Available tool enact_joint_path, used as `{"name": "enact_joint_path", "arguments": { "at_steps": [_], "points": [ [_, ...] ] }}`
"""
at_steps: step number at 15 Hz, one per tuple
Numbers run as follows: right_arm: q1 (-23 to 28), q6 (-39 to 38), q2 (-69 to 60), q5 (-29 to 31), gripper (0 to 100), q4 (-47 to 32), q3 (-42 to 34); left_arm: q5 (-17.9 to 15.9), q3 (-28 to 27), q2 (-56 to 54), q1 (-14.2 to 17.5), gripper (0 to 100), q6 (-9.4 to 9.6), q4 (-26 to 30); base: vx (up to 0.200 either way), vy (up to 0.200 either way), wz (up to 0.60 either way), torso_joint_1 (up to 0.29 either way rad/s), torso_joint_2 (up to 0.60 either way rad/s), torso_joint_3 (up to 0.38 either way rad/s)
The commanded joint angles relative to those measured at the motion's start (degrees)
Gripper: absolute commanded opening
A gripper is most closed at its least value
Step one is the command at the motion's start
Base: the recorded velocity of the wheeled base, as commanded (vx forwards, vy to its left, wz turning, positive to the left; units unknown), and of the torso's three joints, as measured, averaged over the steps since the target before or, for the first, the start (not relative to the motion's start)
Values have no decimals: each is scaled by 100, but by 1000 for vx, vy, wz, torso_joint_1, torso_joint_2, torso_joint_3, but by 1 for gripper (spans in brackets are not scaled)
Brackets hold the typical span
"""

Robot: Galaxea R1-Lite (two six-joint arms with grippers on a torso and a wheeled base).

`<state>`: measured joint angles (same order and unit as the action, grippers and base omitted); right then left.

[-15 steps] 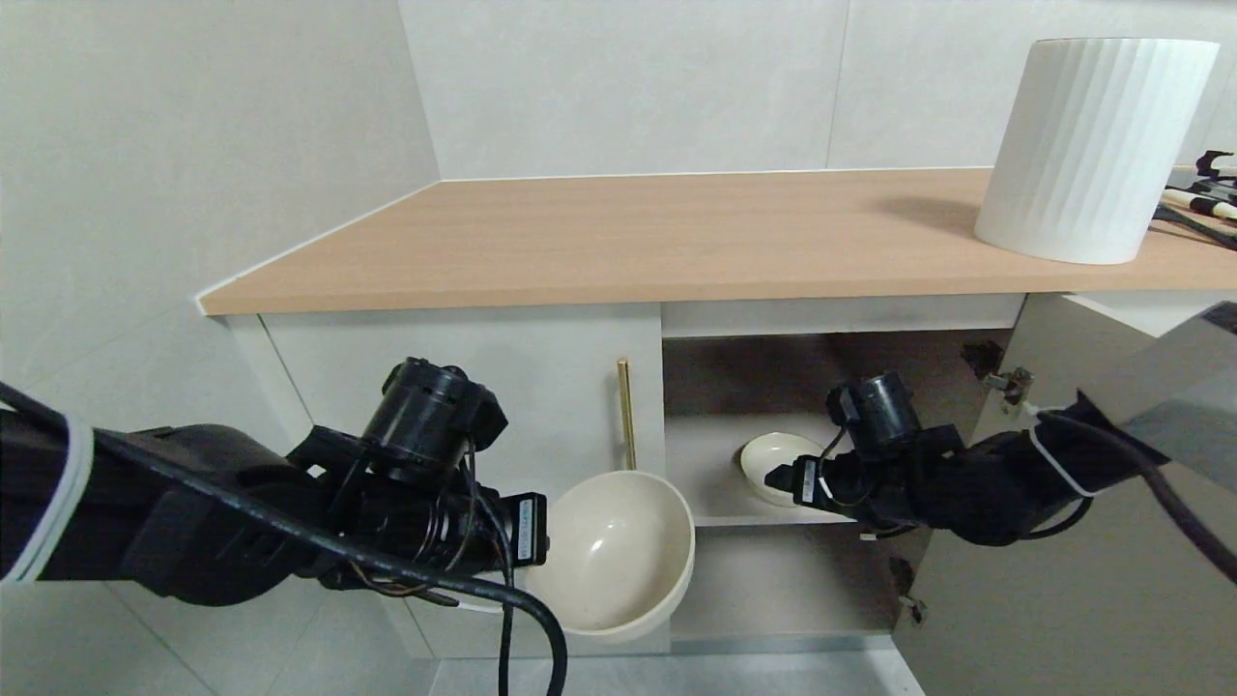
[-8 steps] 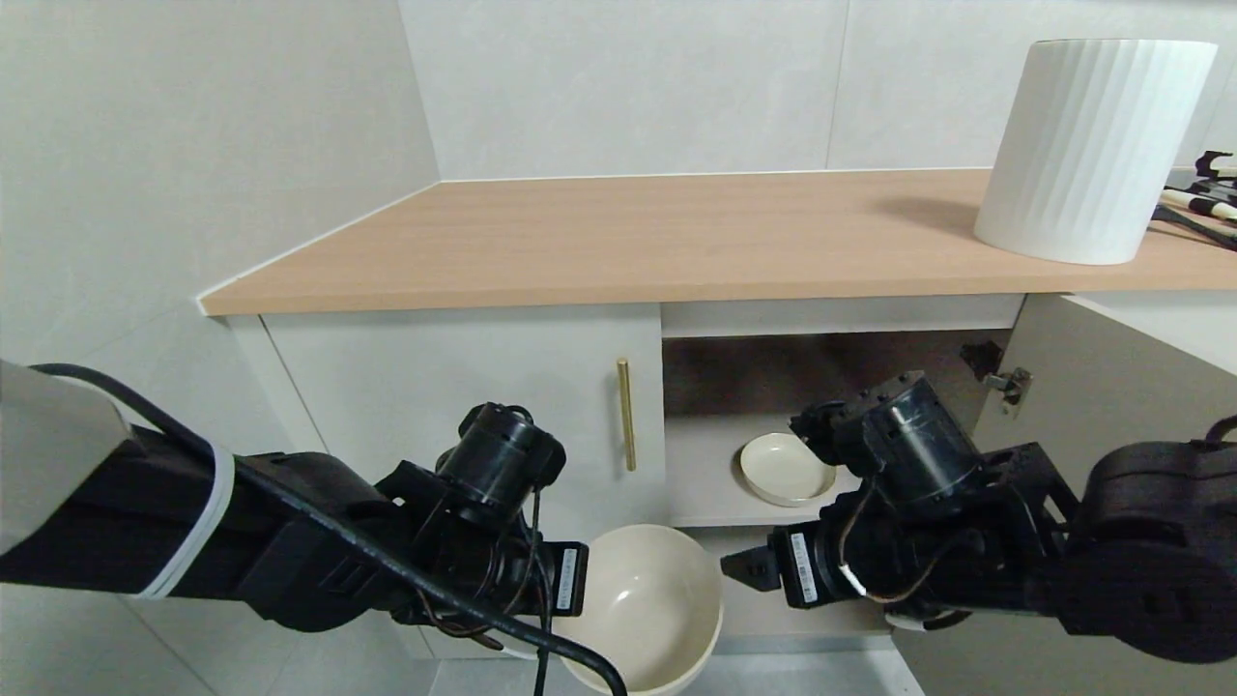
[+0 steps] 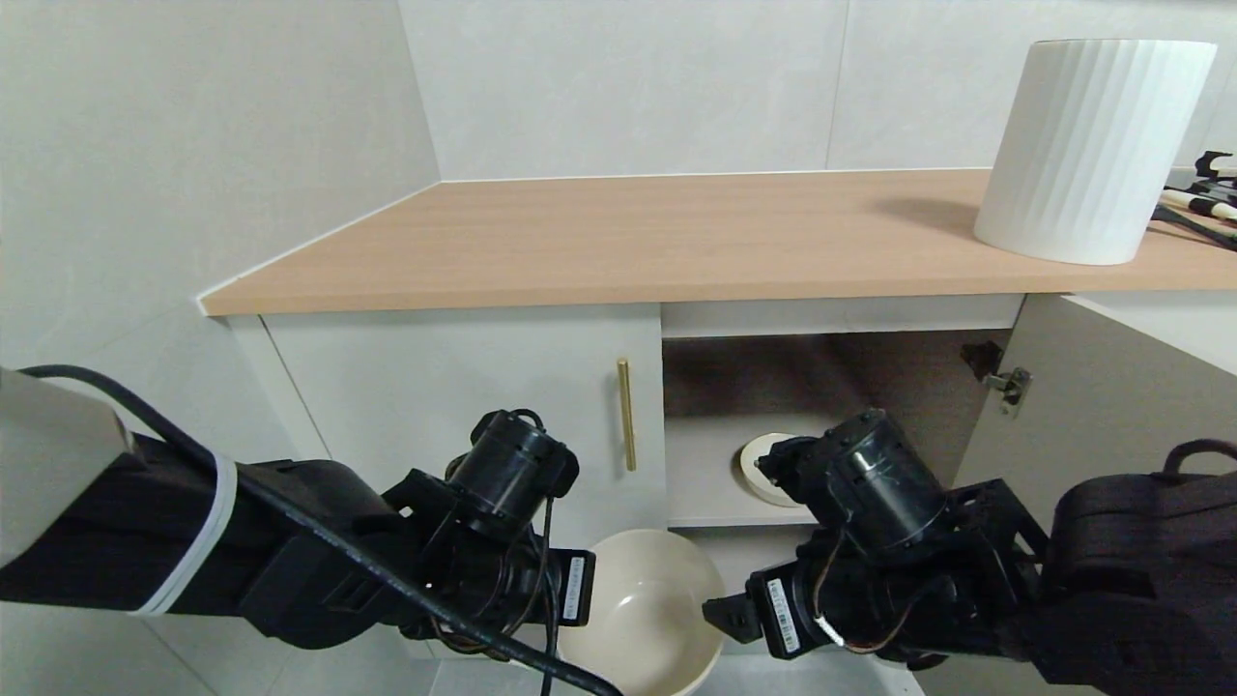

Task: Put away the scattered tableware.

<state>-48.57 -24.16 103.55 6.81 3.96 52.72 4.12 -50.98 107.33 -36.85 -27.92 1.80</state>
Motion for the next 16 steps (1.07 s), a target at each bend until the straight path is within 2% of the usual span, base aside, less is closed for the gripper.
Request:
{"name": "enact_joint_path", "arguments": {
  "at_steps": [1,3,10,11,16],
  "points": [
    [-4,-18,438,224,100,219,19,36,0,-89,-59,0,-3,57,0,0,0,0,0,0],
    [-4,-18,579,426,100,492,10,45,0,-115,-103,0,-3,92,0,0,0,0,0,0],
    [5,-27,658,435,100,509,10,45,0,-115,-138,0,-3,92,0,0,0,0,0,0],
    [5,-27,658,435,0,518,10,45,0,-115,-138,0,-3,92,0,0,0,0,0,0],
    [5,-18,640,435,0,518,-17,45,0,-45,-138,0,-3,92,0,0,0,0,0,0]
  ]
}}
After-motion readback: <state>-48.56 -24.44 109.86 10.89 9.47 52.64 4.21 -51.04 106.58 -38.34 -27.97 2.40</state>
